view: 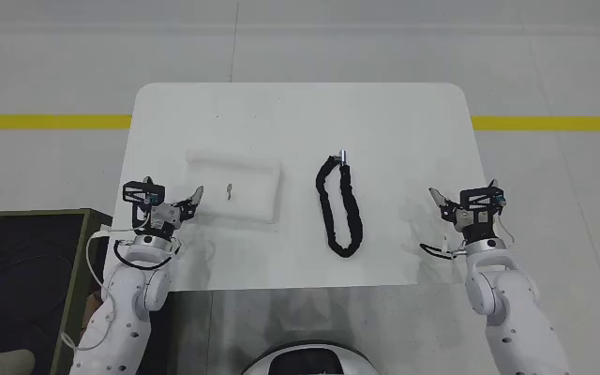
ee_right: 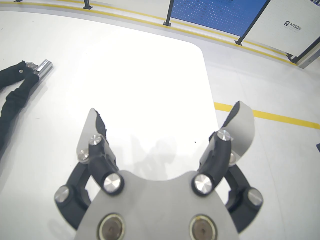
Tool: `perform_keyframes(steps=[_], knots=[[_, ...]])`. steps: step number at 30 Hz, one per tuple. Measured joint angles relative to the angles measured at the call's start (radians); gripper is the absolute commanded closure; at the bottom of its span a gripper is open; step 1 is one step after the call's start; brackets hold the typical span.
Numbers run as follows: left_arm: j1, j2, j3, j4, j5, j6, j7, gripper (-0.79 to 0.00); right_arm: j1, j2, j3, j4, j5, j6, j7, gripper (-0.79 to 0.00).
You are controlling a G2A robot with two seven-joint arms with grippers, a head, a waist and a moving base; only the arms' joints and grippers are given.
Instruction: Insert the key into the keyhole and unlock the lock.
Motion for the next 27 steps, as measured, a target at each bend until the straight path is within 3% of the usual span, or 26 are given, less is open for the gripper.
perform_keyframes(steps=[3, 6, 9, 10, 13, 16, 19, 20, 22, 23, 24, 25, 27], knots=[[-0.043, 0.002, -0.018, -0.049, -0.052, -0.038, -0.087, -0.785, 0.0, 0.0, 0.0, 0.0, 0.0, 0.0, 0.0, -0.785], [-0.131, 0.008, -0.061, -0.149, -0.17, -0.088, -0.323, -0.785, 0.0, 0.0, 0.0, 0.0, 0.0, 0.0, 0.0, -0.785], [-0.26, 0.015, -0.081, -0.207, -0.33, -0.098, -0.64, -0.785, 0.0, 0.0, 0.0, 0.0, 0.0, 0.0, 0.0, -0.785], [-0.331, 0.019, -0.078, -0.205, -0.411, -0.081, -0.807, -0.785, 0.0, 0.0, 0.0, 0.0, 0.0, 0.0, 0.0, -0.785], [-0.54, 0.029, -0.031, -0.129, -0.576, -0.001, -1.217, -0.785, 0.0, 0.0, 0.0, 0.0, 0.0, 0.0, 0.0, -0.785], [-0.747, 0.038, 0.091, 0.054, -0.638, 0.016, -1.48, -0.785, 0.0, 0.0, 0.0, 0.0, 0.0, 0.0, 0.0, -0.785], [-0.864, 0.058, 0.253, 0.221, -0.717, 0.041, -1.539, -0.785, 0.0, 0.0, 0.0, 0.0, 0.0, 0.0, 0.0, -0.785], [-0.89, 0.066, 0.295, 0.255, -0.732, 0.055, -1.537, -0.677, 0.0, 0.0, 0.0, 0.0, 0.0, 0.0, 0.0, -0.785], [-0.936, 0.086, 0.382, 0.308, -0.765, 0.079, -1.533, -0.64, 0.0, 0.0, 0.0, 0.0, 0.0, 0.0, 0.0, -0.785], [-0.951, 0.095, 0.415, 0.321, -0.782, 0.085, -1.533, -0.554, 0.0, 0.0, 0.0, 0.0, 0.0, 0.0, 0.0, -0.785], [-0.966, 0.104, 0.443, 0.331, -0.791, 0.092, -1.533, -0.554, 0.0, 0.0, 0.0, 0.0, 0.0, 0.0, 0.0, -0.785], [-0.982, 0.115, 0.477, 0.345, -0.793, 0.102, -1.533, -0.416, 0.0, 0.0, 0.0, 0.0, 0.0, 0.0, 0.0, -0.785], [-1.003, 0.13, 0.519, 0.36, -0.807, 0.115, -1.533, -0.413, 0.0, 0.0, 0.0, 0.0, 0.0, 0.0, 0.0, -0.785]])
